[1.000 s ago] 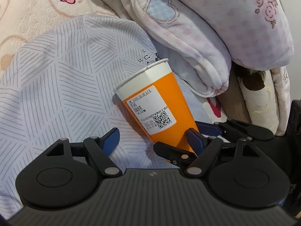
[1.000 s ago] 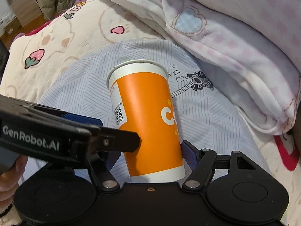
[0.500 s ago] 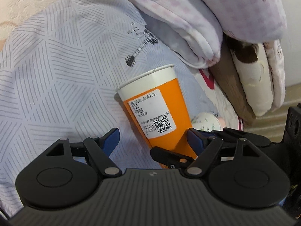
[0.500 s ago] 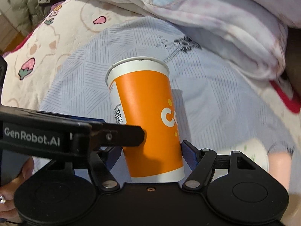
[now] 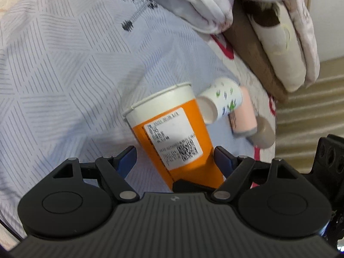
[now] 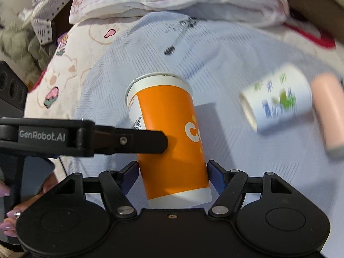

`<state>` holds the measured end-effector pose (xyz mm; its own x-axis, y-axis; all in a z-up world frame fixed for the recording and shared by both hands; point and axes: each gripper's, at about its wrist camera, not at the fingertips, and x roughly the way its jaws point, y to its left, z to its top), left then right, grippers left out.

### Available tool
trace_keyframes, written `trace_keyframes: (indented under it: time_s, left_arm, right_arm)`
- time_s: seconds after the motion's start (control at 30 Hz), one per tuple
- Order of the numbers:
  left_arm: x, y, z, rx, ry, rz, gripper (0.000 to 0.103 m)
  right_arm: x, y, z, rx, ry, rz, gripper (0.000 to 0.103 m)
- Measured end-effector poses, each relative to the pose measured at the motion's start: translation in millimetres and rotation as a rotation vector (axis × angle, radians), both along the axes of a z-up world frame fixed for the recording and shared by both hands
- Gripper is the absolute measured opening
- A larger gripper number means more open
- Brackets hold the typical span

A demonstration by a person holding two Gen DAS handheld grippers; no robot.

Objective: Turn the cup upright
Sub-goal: 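Lift the orange cup with the right gripper and rotate it rim-up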

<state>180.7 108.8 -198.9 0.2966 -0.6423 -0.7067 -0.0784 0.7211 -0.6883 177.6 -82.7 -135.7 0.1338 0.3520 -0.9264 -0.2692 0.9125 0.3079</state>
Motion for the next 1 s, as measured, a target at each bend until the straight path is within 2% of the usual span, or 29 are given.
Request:
trace_keyframes:
  time_s: [0.27, 0.53, 0.6, 0.73, 0.83, 1.0]
  left_arm:
    - [-10.6, -26.8, -6.3, 0.015, 0.016, -0.098, 0.081]
    - [-19.8, -42.9, -10.3, 0.022, 0.009, -0.161, 0.081]
    - [-21.1, -45.9, -9.2, 0.024, 0.004, -0.175, 0.075]
    - [-24.5, -57.7, -6.1, 0.061, -0.049, -0.223, 0.074]
    - [-29.1, -62.8, 0.2, 0.083, -0.108, -0.251, 0.073]
    - [-42.7, -69.6, 26.1, 0.126, -0.258, -0.288, 0.071]
  right_arm:
    - [-33.5, -34.6, -15.3, 0.116, 0.05, -0.147, 0.074]
    - [-47.9, -47.8, -23.1, 0.144, 0.098, -0.157, 0.074]
    - [-49.3, -49.8, -24.6, 0.15, 0.109, -0.155, 0.074]
    - [-53.1, -53.3, -28.9, 0.155, 0.128, -0.128, 0.074]
    - [-55.5, -53.9, -27.9, 0.147, 0.104, -0.104, 0.073]
    - [-68.8, -54.8, -12.8, 0.123, -0.03, -0.066, 0.073]
